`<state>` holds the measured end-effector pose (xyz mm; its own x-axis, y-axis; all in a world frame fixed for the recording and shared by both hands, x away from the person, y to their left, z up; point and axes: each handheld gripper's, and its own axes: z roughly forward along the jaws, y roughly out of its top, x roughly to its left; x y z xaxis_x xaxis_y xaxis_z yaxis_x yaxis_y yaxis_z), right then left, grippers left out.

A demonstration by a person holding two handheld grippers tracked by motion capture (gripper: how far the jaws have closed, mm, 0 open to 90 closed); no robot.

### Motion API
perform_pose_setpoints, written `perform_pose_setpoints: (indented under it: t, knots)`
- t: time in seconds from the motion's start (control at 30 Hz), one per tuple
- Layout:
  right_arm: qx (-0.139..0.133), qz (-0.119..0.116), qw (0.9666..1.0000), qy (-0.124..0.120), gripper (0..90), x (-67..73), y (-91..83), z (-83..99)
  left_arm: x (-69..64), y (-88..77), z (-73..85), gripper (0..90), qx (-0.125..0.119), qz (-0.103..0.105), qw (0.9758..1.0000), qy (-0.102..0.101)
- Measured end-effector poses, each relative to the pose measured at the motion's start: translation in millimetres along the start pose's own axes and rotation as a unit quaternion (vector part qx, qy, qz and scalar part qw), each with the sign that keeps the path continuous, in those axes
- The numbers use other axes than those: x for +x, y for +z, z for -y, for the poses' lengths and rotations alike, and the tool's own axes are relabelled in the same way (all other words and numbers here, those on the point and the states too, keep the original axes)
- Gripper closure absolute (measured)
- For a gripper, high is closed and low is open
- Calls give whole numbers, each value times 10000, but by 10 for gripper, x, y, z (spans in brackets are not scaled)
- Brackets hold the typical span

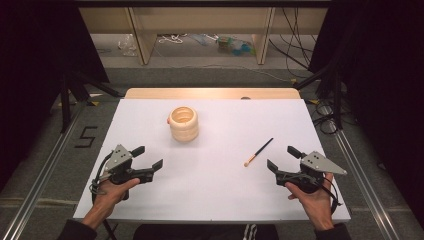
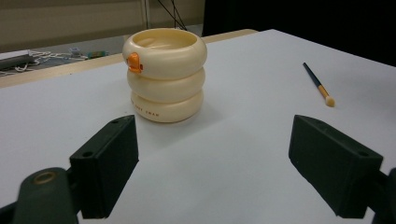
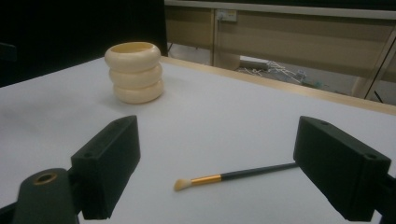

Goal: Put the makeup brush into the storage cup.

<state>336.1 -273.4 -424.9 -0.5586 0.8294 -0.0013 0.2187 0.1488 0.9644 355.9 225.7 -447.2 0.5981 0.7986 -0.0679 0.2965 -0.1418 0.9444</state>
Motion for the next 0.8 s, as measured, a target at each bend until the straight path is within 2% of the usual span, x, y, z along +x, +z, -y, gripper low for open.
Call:
perform_pose_setpoints:
  t: [0.13,0.17,0.23,0.53,0.57,0.63,0.7,0.8]
  knots:
    - [-37,-49,10000,-5,154,-17,7,-10,-1,1,-1,155,-3,-10,10000,1]
    - [87,-16,10000,-28,154,-28,-5,-26,0,2,-1,155,-3,-9,10000,1]
    - [63,-33,10000,-50,154,-46,-1,-37,-2,5,3,155,-5,-14,10000,-56]
    - [39,-85,9999,-37,154,-76,26,-59,-2,10,1,155,-4,-9,10000,-28]
    - [162,-69,9998,-65,154,-74,18,-71,-1,14,3,155,-19,-3,10000,-30]
    - [190,-46,9997,-122,155,-63,40,-82,2,13,4,155,9,-11,10000,-13]
    - [223,-148,9995,-139,155,-57,67,-95,5,14,3,155,15,-13,10000,14]
    - [394,-170,9987,-269,155,-46,108,-141,4,16,5,155,38,-32,10000,13]
